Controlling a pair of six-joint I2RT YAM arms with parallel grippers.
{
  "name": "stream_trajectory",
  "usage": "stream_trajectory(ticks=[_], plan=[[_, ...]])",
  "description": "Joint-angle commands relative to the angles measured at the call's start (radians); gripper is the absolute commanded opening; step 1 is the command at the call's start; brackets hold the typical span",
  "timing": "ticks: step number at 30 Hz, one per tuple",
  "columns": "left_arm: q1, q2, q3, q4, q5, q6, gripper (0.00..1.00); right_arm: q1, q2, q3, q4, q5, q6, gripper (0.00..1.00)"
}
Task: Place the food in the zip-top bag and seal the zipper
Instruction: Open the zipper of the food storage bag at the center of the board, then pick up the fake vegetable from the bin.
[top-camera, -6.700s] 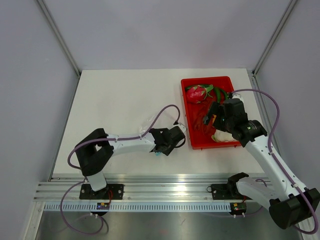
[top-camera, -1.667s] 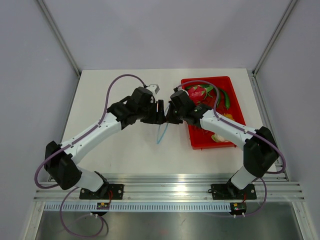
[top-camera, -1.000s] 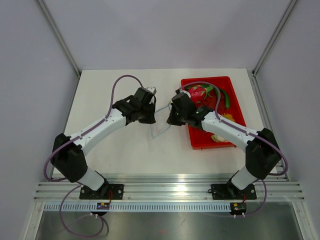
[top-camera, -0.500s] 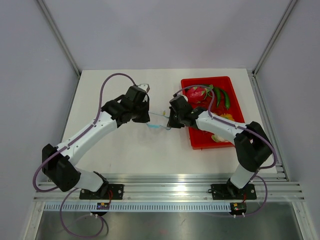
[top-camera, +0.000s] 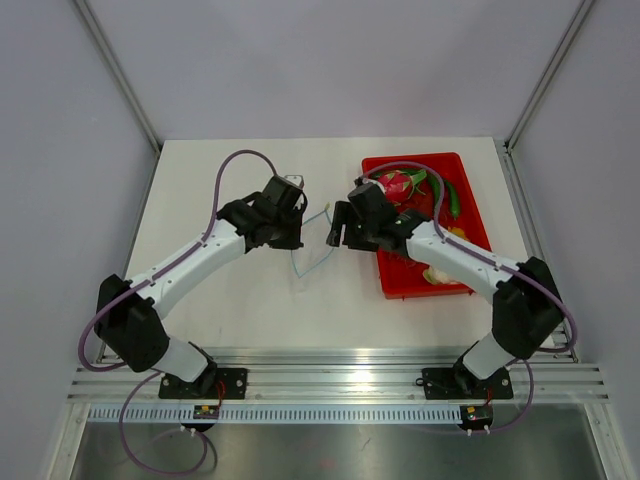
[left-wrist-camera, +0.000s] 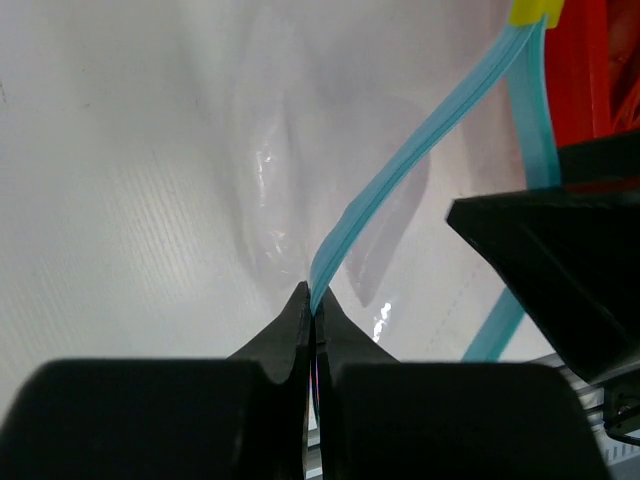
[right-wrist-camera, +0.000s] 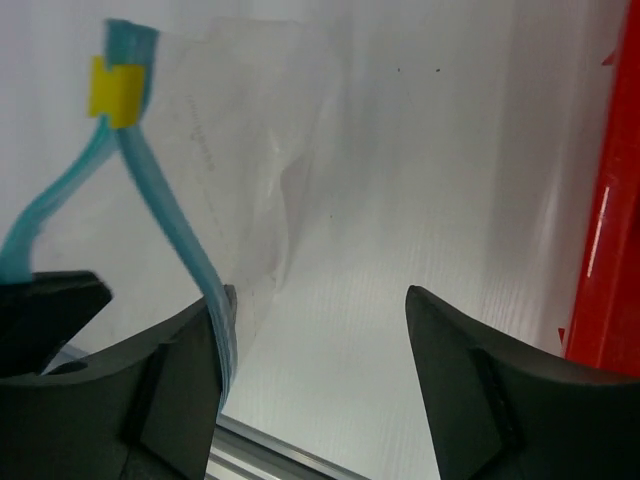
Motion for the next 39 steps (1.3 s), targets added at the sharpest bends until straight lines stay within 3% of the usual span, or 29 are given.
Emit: stream_trajectory(ticks=[1,5,10,16,20,24,28,33,39], plan=[[-0.004,-0.004,0.018,0.049,-0.031,0.014,0.00,-0.009,-0.155,0.031,-0.034,0.055,-0.006,0.78],[-0.004,0.011,0.018,0.056,-0.025,0.020,0.00,-0.062,-0.220,0.065,-0.120,0.117,-0.055,0.84],[-0.004,0.013,0.021,0.056,-0.027,0.018,0.00,-0.244,-0.283,0.012,-0.139,0.077,-0.086,0.84],[-0.027,-0.005,0.055,0.019,-0.077,0.032,0.00,-0.402,-0.284,-0.033,-0.236,0.144,-0.149,0.82],[-0.029,-0.010,0.075,-0.006,-0.109,0.055,0.00,-0.437,-0.283,-0.077,-0.239,0.115,-0.158,0.84],[-0.029,0.008,0.118,-0.038,-0.114,0.113,0.00,-0.436,-0.220,-0.097,-0.161,-0.047,-0.146,0.84],[-0.029,0.022,0.129,-0.032,-0.104,0.121,0.00,-0.437,-0.099,-0.084,-0.078,-0.149,-0.123,0.77],[-0.030,0.024,0.129,-0.039,-0.091,0.116,0.00,-0.437,0.050,-0.036,0.010,-0.190,-0.112,0.46],[-0.032,0.028,0.147,-0.065,-0.094,0.121,0.00,-0.437,0.196,0.068,0.025,-0.208,-0.135,0.49]])
